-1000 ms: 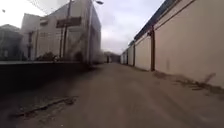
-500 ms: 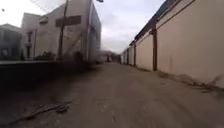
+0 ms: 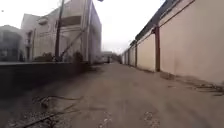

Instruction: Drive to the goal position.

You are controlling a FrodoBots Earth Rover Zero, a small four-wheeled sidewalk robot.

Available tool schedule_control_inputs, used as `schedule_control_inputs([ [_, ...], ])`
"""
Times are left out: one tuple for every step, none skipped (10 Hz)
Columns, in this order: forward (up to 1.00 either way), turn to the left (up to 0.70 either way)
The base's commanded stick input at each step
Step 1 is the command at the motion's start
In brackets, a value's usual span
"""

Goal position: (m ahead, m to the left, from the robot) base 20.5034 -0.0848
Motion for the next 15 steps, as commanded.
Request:
schedule_control_inputs([
  [0.50,0.00],
  [0.50,0.00],
  [0.50,0.00],
  [0.50,0.00],
  [0.50,0.00],
  [0.50,0.00],
  [0.50,0.00],
  [0.50,0.00],
  [0.50,0.00],
  [0.50,0.00],
  [0.50,0.00],
  [0.50,0.00],
  [0.50,0.00],
  [0.50,0.00],
  [0.50,0.00],
])
